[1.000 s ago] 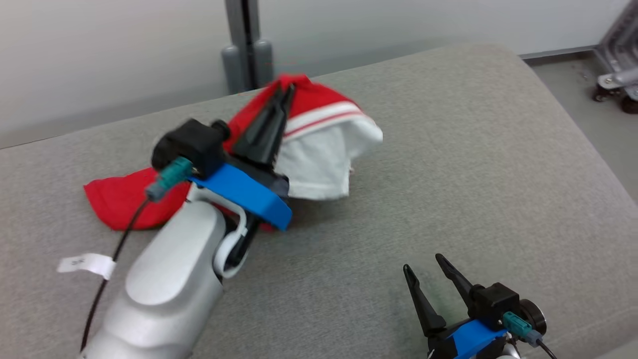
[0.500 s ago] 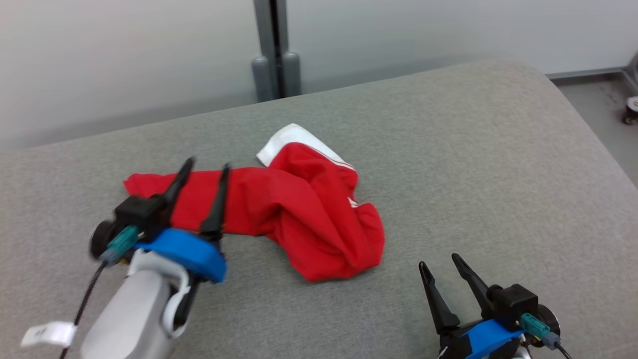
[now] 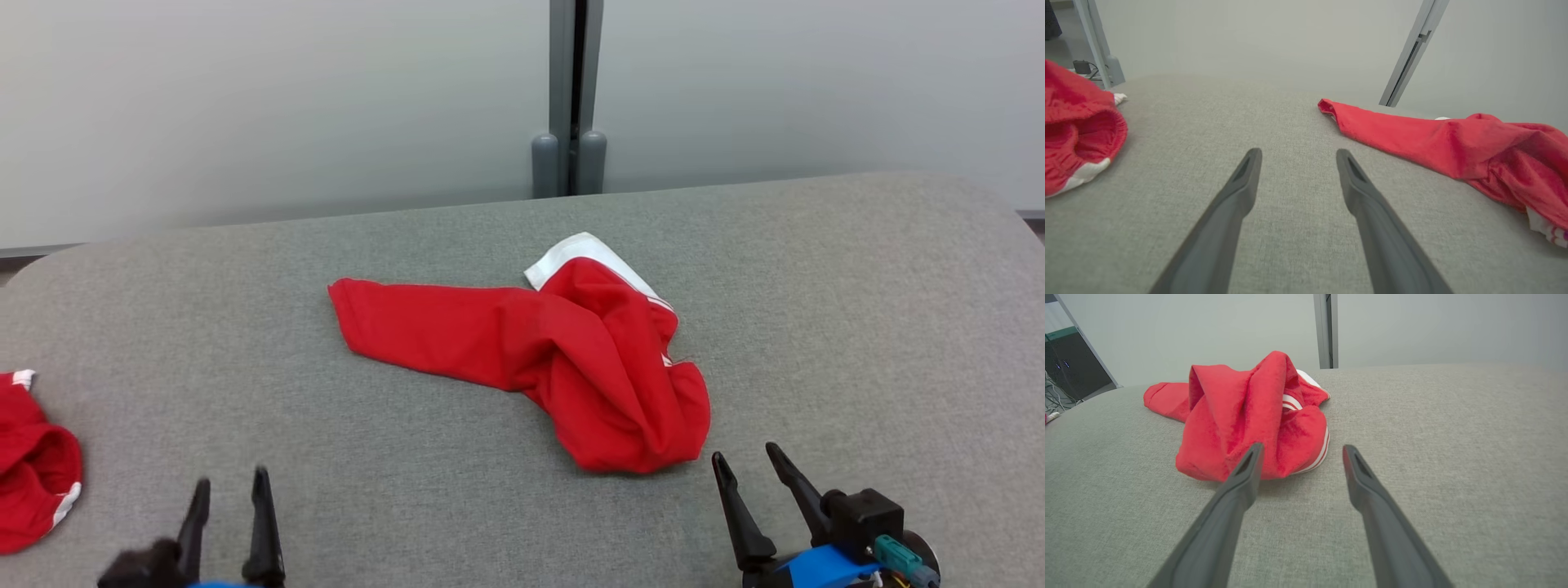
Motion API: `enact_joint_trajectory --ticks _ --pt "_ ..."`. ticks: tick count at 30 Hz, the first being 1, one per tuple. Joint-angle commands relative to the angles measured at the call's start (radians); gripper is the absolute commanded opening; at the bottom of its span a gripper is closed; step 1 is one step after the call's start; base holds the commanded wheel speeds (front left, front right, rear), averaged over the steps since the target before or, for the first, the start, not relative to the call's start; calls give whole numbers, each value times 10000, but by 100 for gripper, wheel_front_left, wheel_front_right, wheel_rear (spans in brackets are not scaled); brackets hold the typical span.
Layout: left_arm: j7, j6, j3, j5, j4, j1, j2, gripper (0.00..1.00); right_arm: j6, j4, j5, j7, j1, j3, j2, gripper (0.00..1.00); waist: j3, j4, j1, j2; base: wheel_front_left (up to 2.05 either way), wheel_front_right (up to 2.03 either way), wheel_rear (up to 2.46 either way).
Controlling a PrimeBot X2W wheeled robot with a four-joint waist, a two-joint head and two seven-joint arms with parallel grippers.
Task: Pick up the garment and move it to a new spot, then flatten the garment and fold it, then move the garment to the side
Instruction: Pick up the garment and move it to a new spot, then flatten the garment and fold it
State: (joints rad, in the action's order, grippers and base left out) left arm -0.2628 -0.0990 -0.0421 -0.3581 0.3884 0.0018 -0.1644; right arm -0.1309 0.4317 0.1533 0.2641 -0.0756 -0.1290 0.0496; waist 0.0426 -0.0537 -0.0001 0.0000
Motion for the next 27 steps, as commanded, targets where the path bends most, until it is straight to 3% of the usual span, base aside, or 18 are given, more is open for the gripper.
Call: enact_joint_trajectory --ticks 1,11,20,27 --pt "-27 -92 328 194 -46 450 339 100 3 32 55 6 213 28 35 100 -70 90 1 0 0 0 0" --pt "-27 -310 764 1024 -109 884 919 100 3 209 1 6 229 -62 33 100 -212 85 1 0 0 0 0" --pt "-27 -343 575 1085 -158 478 972 100 3 392 138 6 -291 104 33 100 269 122 1 0 0 0 0" --pt "-28 -319 112 534 -83 65 724 100 1 1158 1016 6 -1223 34 32 100 974 455 1 0 0 0 0"
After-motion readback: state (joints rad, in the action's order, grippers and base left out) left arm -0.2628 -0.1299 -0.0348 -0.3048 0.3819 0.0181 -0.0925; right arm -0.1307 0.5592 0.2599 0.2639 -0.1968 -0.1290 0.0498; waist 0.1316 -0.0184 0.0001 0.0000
